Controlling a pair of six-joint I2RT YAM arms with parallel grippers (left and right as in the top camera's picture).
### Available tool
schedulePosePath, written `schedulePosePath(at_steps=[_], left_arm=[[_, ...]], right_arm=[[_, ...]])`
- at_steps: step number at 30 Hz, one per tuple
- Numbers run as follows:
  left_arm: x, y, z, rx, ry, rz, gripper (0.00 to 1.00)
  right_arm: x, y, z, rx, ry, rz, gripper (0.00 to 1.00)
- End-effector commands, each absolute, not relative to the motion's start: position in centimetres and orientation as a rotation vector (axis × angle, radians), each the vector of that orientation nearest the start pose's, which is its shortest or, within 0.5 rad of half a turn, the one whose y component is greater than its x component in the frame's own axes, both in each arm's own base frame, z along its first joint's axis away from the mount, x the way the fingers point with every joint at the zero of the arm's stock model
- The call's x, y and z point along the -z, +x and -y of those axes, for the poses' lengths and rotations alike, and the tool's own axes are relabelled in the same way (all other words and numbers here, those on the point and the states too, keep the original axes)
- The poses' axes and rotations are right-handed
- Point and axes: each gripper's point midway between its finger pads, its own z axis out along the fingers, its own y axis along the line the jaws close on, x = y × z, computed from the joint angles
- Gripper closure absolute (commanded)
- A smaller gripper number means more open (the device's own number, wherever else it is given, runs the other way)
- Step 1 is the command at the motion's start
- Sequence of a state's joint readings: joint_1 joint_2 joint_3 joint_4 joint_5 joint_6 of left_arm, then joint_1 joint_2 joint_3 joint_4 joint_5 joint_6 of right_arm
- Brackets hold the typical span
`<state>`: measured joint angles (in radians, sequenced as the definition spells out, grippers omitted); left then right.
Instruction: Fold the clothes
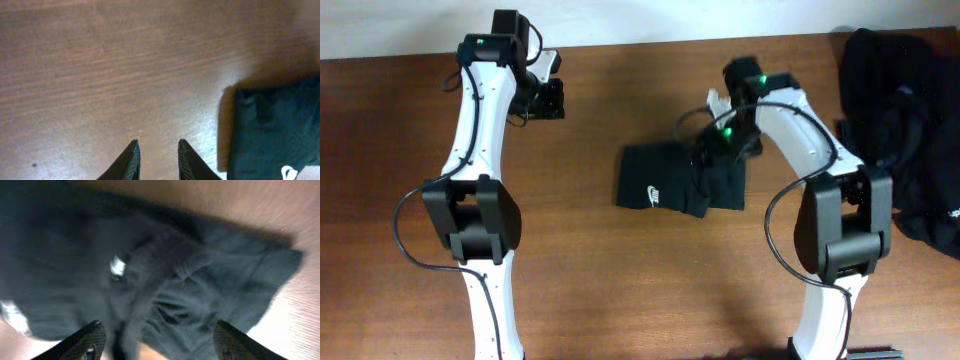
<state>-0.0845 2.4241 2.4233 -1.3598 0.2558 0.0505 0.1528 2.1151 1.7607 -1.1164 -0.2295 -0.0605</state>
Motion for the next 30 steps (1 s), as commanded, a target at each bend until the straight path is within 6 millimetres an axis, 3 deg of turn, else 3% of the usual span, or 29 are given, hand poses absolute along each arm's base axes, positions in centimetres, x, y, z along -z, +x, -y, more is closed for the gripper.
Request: schedulePosePath(at_steps=[1,8,20,26,30], left_arm=[[-10.8,50.3,8.8,0.41,0.216,-2.932,0.74],[-10.6,49.2,8.6,0.403,0.211,-2.979,0.74],[-10.5,48.5,8.5,0.407,0.208,-3.008,0.74],[-10.5,48.5,8.5,0.408,0.207,-3.011,0.75],[-10.5,48.5,8.5,0.407,0.207,-3.01,0.74]], right_arm=[[-8.9,42.3,-11.2,-0.421,-0.332,-2.986,0.26],[-6.8,39.8,-12.3,-0.497,-0.053,-3.118,0.28],[-3.6,38.7,-17.1,-0.578,-0.067,-3.09,0.31],[-2.3,38.7,-17.7,-0.568,-0.062,-3.074,0.31],[-2.5,38.8,-17.6,-0.57,-0.061,-3.064,0.31]])
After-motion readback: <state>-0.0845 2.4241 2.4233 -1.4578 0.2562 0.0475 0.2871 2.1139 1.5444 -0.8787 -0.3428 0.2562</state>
